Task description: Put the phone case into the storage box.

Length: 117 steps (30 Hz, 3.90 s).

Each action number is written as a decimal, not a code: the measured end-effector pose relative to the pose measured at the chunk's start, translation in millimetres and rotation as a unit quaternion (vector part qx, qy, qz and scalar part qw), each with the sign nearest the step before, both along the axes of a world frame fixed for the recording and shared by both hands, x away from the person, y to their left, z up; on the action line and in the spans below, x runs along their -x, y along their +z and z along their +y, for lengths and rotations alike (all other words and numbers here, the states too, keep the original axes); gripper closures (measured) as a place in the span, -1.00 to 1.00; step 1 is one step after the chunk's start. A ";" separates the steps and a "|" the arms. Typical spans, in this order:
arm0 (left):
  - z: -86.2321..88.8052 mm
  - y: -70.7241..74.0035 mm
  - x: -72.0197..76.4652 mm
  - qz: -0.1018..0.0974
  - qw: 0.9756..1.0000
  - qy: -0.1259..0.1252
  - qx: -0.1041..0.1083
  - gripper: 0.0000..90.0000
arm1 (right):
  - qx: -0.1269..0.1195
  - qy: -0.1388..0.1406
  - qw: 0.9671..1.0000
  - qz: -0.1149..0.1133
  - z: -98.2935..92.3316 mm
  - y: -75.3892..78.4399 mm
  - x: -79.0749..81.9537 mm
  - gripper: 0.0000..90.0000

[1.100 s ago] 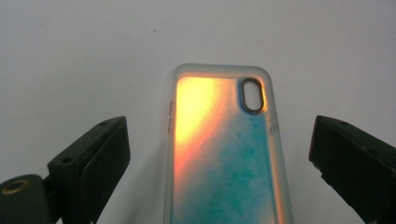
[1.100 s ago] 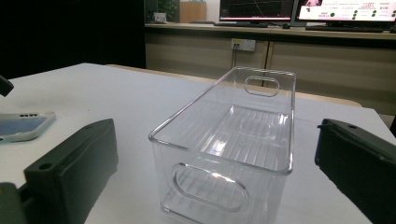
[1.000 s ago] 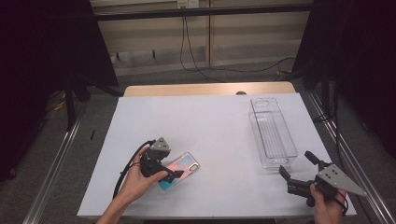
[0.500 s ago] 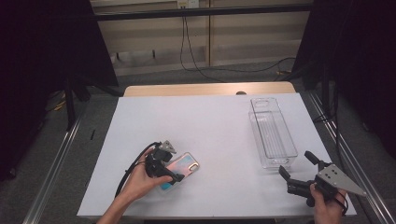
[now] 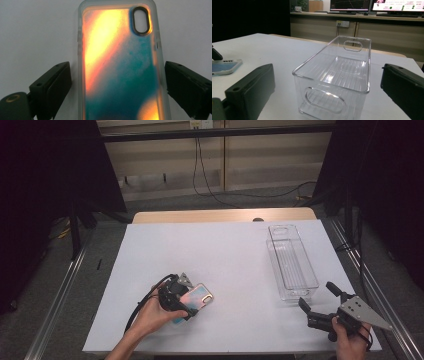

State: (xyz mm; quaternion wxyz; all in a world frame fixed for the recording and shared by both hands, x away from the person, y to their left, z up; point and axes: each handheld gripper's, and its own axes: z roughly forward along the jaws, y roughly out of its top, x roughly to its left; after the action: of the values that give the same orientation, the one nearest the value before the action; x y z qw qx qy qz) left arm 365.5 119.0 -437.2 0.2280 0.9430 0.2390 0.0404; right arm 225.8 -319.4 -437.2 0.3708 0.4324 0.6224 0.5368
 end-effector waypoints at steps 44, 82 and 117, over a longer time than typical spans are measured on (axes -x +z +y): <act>-4.6 3.7 6.8 0.000 1.000 0.019 0.001 -0.61 | -0.001 0.000 1.000 0.001 -0.2 -0.3 0.2 -1.00; 17.9 36.2 12.0 -0.086 0.982 0.093 0.138 -0.62 | -0.002 0.002 1.000 0.001 0.8 0.0 0.2 -1.00; -6.2 60.4 19.6 -0.154 0.961 0.107 0.205 -0.61 | -0.003 0.049 0.999 -0.003 33.7 22.5 -14.4 -1.00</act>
State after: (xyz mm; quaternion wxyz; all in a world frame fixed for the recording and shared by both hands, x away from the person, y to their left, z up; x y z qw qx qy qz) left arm 345.9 112.8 -376.8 0.4449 0.8274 0.3034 0.1596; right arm 240.3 -285.7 -414.6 0.3444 0.4006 0.6400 0.5580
